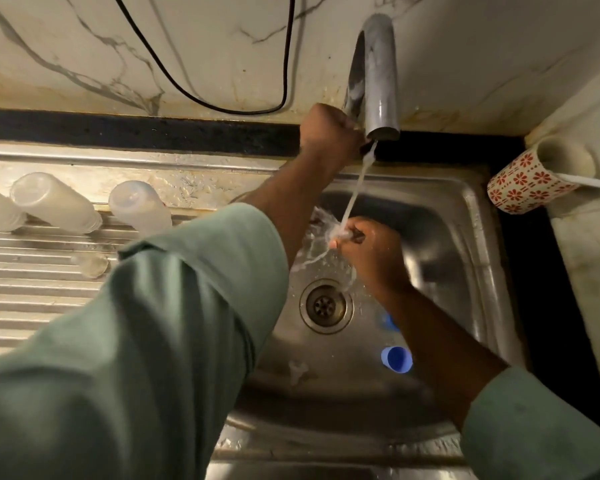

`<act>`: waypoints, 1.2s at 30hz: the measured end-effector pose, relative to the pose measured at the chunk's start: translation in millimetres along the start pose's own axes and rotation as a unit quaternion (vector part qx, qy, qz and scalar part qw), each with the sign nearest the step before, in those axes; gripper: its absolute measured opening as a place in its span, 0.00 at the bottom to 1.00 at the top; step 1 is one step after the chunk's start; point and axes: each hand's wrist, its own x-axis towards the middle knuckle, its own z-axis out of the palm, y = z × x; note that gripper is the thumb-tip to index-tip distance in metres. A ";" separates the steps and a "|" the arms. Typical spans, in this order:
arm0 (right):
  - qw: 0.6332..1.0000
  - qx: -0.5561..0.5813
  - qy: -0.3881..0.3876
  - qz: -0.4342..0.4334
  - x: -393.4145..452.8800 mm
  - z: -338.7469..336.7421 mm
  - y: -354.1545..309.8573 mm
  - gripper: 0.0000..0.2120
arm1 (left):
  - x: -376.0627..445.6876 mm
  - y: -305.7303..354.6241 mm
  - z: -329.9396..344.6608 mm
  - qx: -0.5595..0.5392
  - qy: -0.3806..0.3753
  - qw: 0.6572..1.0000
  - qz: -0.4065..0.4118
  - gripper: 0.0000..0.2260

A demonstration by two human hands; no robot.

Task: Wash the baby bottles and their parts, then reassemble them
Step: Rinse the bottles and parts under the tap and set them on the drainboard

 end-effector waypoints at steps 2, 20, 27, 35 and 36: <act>0.999 0.051 -0.002 -0.019 3.0 -13.4 -10.9 0.02 | -8.7 1.8 -6.3 -0.053 -0.062 0.997 -0.016 0.02; 0.934 -0.317 -0.156 0.050 -60.0 20.5 -29.3 0.09 | -176.7 -123.6 -130.3 0.345 -0.067 0.936 0.031 0.11; 0.922 -0.335 -0.187 0.049 -70.6 56.8 -98.9 0.08 | -226.4 -186.3 -255.9 0.351 0.027 0.936 0.017 0.12; 0.933 -0.189 -0.184 -0.243 -97.2 189.7 -222.0 0.16 | -238.9 -245.6 -325.7 0.396 -0.039 0.917 0.027 0.13; 0.922 -0.220 -0.194 -0.254 -98.7 216.5 -231.4 0.16 | -239.0 -253.3 -337.0 0.391 -0.040 0.919 0.026 0.14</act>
